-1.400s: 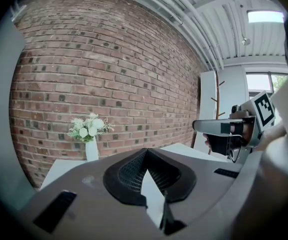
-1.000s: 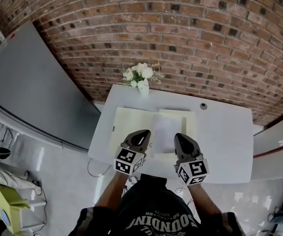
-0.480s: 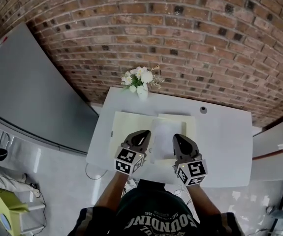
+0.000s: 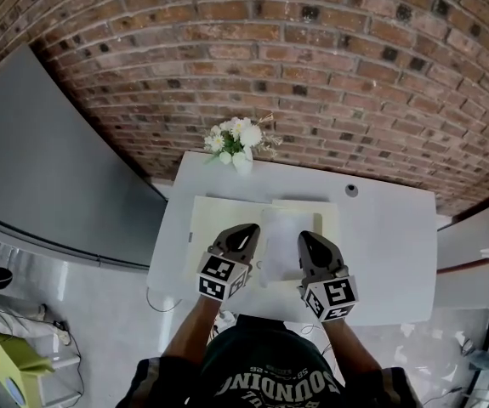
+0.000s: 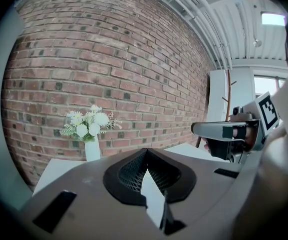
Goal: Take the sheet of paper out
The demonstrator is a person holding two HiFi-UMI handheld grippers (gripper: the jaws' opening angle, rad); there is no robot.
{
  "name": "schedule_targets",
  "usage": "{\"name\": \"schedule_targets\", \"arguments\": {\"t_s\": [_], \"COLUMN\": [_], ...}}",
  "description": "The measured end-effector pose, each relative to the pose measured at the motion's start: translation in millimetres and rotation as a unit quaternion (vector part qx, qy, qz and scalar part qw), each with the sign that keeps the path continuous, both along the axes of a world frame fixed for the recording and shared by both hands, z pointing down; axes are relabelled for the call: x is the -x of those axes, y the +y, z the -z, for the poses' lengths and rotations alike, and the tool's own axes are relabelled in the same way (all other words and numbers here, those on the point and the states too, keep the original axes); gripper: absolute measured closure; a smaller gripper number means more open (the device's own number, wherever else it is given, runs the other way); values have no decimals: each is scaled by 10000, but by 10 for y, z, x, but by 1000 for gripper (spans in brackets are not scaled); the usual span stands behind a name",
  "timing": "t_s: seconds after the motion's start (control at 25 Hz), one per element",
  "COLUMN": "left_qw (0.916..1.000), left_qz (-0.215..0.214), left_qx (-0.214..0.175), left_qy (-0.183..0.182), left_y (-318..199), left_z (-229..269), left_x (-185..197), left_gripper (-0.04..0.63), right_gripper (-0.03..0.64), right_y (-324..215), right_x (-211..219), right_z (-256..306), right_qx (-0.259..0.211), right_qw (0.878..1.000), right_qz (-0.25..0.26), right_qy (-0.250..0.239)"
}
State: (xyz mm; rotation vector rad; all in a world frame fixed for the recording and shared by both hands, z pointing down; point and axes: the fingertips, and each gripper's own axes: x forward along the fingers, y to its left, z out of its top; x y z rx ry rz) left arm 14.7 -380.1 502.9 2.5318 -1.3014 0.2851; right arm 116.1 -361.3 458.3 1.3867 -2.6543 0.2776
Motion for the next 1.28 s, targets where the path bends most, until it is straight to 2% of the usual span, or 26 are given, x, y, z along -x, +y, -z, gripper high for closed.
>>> {"name": "schedule_targets", "arguments": {"t_s": [0.6, 0.84, 1.08, 1.12, 1.28], "left_qw": [9975, 9937, 9872, 9866, 9829], "left_qz": [-206, -261, -365, -329, -195], "left_qx": [676, 1090, 1540, 1588, 1813], "left_qy": [-23, -90, 183, 197, 244], "left_y": [-209, -178, -89, -86, -82], "left_z": [-638, -988, -1306, -1347, -1494], "left_x": [-26, -77, -164, -157, -141], "left_gripper": [584, 583, 581, 576, 477], "right_gripper": [546, 546, 546, 546, 546], "right_y": [-149, -180, -158, -156, -148], "right_x": [-22, -68, -106, -115, -147], "right_z": [-441, -587, -711, -728, -805], "right_qx": [499, 673, 852, 874, 978], "right_qw": [9984, 9971, 9955, 9952, 9941], "right_qz": [-156, -282, -359, -372, -413], "right_qy": [219, 202, 227, 222, 207]}}
